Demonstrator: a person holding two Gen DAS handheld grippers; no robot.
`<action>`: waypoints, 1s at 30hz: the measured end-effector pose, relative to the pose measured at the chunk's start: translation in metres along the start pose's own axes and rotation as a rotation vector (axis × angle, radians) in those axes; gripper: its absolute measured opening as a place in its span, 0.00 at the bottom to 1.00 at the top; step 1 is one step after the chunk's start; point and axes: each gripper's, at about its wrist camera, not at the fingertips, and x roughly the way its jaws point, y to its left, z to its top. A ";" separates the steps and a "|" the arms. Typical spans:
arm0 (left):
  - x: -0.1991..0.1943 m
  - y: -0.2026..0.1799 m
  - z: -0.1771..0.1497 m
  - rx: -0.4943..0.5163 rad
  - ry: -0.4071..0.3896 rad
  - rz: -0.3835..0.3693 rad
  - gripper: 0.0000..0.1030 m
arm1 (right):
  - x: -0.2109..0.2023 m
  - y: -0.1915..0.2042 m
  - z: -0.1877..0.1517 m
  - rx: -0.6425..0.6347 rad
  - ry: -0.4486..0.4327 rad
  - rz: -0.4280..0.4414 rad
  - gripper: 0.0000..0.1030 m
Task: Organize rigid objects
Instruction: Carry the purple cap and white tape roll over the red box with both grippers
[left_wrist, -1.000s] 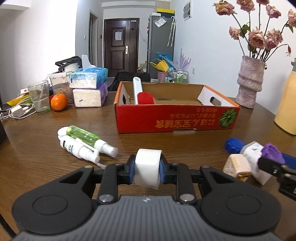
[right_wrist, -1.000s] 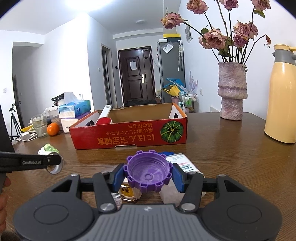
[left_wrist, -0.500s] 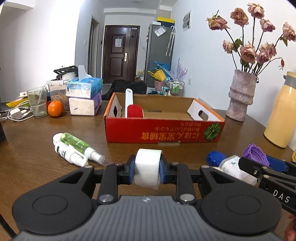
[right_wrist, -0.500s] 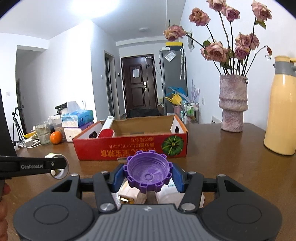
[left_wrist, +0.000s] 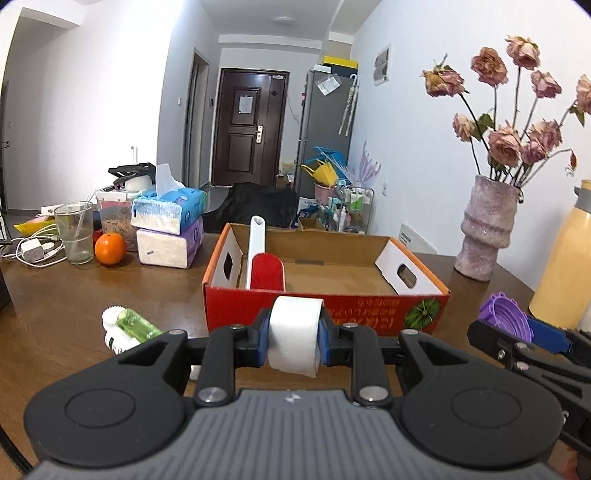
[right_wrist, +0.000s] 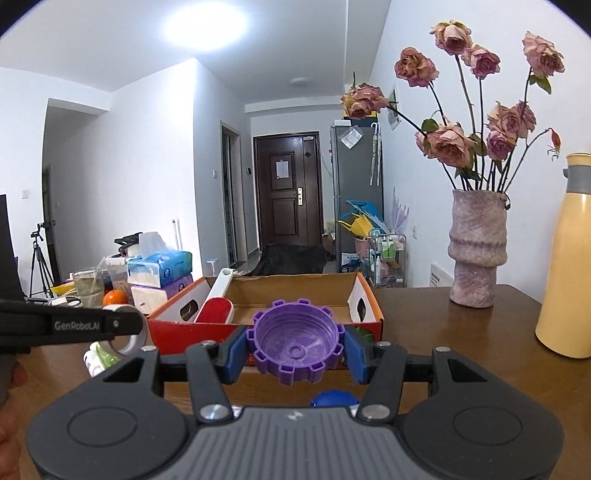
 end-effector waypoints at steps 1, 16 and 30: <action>0.003 0.000 0.002 -0.004 0.001 0.004 0.25 | 0.002 0.000 0.001 0.000 0.000 0.002 0.52; 0.041 -0.003 0.036 -0.052 -0.031 0.039 0.25 | 0.054 -0.005 0.030 0.001 0.000 0.031 0.52; 0.072 0.000 0.051 -0.080 -0.036 0.057 0.25 | 0.094 -0.010 0.040 -0.014 0.062 0.049 0.52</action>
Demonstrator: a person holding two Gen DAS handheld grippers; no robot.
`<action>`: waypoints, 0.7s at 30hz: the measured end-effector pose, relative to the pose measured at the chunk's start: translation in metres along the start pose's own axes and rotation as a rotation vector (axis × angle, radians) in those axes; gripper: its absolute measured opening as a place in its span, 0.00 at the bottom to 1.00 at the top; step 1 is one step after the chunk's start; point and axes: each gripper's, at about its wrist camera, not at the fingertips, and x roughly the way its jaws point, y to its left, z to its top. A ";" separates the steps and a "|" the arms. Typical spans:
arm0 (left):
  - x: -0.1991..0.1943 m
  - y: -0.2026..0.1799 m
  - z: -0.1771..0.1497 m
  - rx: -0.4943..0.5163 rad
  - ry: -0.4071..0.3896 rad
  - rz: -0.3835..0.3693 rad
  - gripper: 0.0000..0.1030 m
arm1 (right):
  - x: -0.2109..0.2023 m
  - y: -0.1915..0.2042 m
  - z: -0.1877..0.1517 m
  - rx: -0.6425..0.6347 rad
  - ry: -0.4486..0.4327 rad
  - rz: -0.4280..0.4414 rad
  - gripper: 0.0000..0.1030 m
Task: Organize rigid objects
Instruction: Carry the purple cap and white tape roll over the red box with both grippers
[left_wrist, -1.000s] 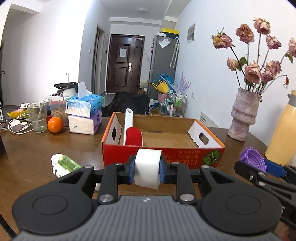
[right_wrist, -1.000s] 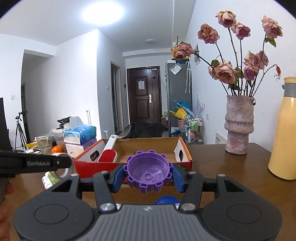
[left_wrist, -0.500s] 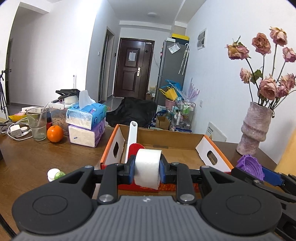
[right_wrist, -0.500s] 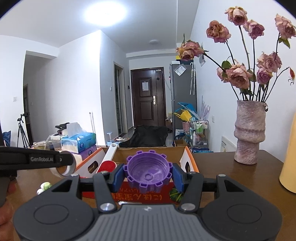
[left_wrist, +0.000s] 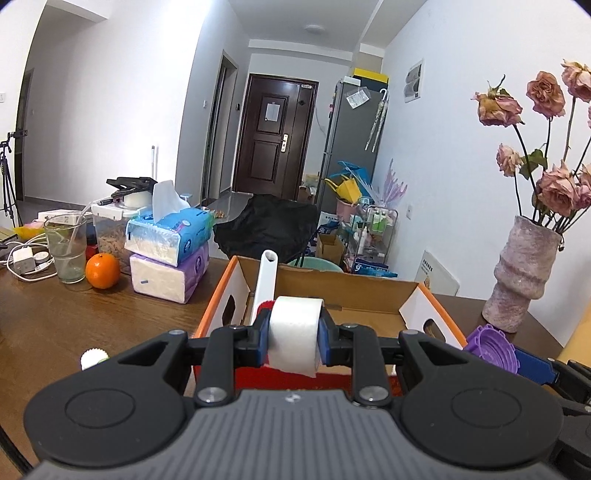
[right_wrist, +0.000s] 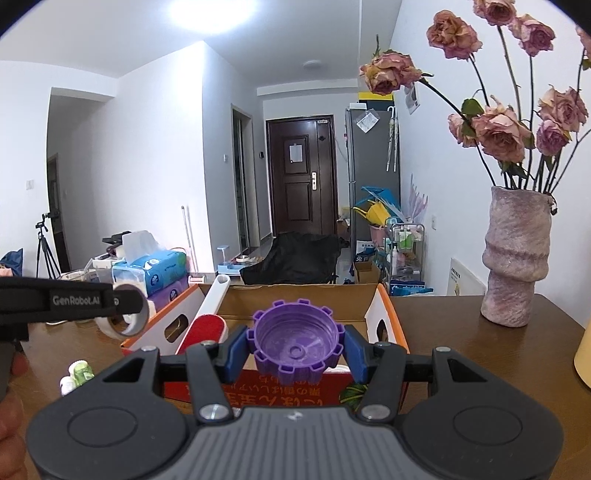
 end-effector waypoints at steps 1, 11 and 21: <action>0.002 0.000 0.001 -0.001 -0.001 0.000 0.25 | 0.002 0.000 0.001 -0.001 0.001 0.002 0.52; 0.029 -0.005 0.006 0.002 0.011 0.011 0.25 | 0.027 -0.003 0.010 -0.017 0.026 0.007 0.52; 0.049 -0.002 0.012 0.005 0.012 0.019 0.25 | 0.054 -0.005 0.016 -0.036 0.052 0.010 0.52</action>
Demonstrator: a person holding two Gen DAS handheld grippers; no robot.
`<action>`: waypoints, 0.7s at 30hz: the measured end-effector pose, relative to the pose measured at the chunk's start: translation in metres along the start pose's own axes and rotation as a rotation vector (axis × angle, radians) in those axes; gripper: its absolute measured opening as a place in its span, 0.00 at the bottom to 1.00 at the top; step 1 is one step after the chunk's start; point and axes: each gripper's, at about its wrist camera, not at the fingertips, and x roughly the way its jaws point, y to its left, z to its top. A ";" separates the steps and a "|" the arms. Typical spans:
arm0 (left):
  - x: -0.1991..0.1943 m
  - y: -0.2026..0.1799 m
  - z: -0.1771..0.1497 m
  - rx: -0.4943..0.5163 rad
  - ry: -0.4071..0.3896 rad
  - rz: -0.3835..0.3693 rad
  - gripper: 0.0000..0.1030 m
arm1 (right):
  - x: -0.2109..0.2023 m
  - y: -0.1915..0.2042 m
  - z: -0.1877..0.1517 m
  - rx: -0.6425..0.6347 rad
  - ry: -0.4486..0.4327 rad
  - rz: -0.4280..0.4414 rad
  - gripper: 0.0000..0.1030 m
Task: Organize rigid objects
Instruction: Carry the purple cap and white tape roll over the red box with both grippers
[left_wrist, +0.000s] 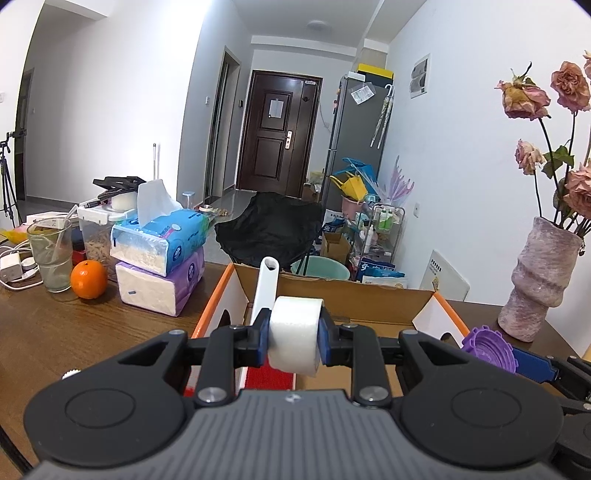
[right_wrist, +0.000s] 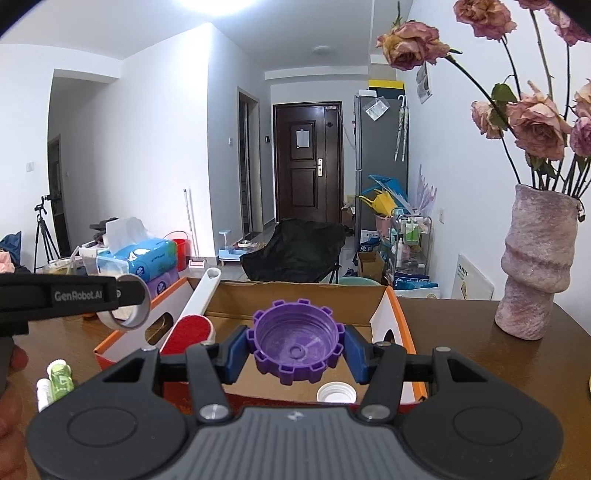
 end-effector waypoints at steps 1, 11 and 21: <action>0.002 -0.001 0.000 0.002 0.000 0.001 0.25 | 0.002 0.000 0.001 -0.003 0.000 0.000 0.52; 0.028 -0.006 0.007 0.030 0.001 0.005 0.25 | 0.025 -0.008 0.008 -0.021 0.016 -0.002 0.52; 0.060 -0.012 0.008 0.069 0.025 0.006 0.25 | 0.054 -0.013 0.012 -0.053 0.054 -0.002 0.52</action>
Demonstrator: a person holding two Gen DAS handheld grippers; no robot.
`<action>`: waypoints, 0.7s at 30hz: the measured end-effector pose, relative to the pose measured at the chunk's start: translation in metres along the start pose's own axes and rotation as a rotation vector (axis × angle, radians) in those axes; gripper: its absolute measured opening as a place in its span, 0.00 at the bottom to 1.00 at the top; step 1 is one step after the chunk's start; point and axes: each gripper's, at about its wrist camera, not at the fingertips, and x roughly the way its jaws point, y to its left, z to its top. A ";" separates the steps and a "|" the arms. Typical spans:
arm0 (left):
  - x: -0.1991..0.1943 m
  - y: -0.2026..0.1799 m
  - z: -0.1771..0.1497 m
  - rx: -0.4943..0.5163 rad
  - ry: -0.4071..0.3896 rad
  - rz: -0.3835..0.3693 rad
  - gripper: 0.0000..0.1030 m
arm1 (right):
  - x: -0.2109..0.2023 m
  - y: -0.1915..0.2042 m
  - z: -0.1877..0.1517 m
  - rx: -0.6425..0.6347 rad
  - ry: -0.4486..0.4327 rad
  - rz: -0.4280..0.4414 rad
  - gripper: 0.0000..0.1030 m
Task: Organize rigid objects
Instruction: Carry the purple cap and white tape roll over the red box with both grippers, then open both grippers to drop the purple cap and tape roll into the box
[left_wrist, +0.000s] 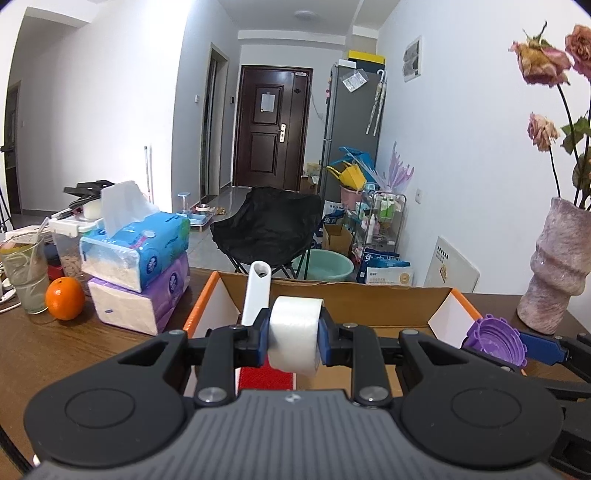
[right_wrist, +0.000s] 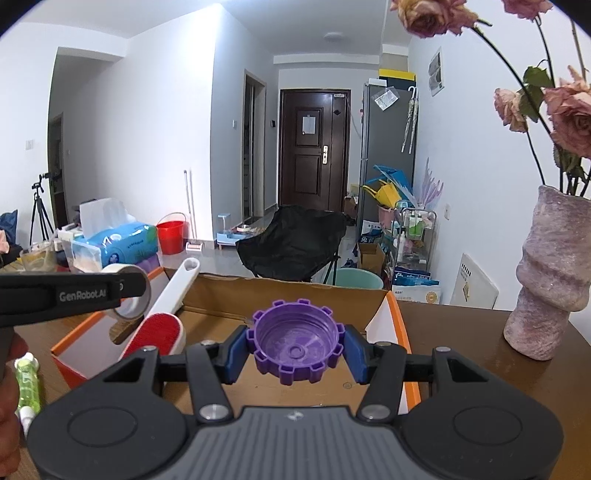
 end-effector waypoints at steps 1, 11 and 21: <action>0.003 -0.001 0.000 0.007 0.002 0.000 0.25 | 0.003 0.000 0.000 -0.005 0.007 0.000 0.52; 0.026 -0.005 0.000 0.036 0.023 -0.001 0.25 | 0.028 -0.002 -0.001 -0.024 0.058 -0.005 0.52; 0.044 -0.002 -0.008 0.056 0.085 0.010 0.33 | 0.038 -0.005 -0.002 -0.020 0.070 -0.011 0.52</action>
